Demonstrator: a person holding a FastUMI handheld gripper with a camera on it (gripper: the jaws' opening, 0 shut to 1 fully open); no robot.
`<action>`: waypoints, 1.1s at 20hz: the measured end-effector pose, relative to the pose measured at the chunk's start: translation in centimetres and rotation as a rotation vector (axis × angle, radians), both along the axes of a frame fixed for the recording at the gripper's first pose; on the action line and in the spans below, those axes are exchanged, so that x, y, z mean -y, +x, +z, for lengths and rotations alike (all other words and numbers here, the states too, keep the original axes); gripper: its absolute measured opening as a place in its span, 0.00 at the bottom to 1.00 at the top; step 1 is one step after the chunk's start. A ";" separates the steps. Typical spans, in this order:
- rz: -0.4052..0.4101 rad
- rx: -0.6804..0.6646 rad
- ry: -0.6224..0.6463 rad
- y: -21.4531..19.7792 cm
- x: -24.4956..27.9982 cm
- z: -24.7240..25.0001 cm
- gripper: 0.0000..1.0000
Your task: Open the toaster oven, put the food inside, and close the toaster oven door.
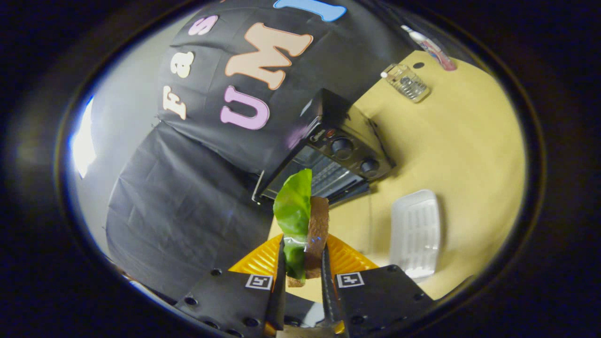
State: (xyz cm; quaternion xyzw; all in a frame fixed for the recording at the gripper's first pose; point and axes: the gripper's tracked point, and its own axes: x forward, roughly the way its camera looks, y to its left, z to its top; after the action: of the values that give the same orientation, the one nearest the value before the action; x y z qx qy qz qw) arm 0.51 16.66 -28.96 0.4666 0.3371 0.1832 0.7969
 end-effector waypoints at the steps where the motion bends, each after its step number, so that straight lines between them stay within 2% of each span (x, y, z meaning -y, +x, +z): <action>1: -0.009 0.015 0.040 0.9 -1.6 0.1 0.35; 4: -0.068 0.041 0.115 3.9 -5.5 -0.2 0.35; 8: -0.159 0.014 0.109 7.8 -8.5 -3.1 0.35; 16: -0.382 -0.008 0.076 15.0 -9.3 -6.5 0.35; 21: -0.415 0.004 -0.007 18.1 -9.1 -8.0 0.35; 22: -0.410 0.012 -0.039 18.6 -9.1 -8.3 0.38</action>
State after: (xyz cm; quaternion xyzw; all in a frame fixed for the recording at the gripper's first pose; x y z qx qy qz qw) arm 19.09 25.80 -37.21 0.5089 0.2337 0.0137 0.8284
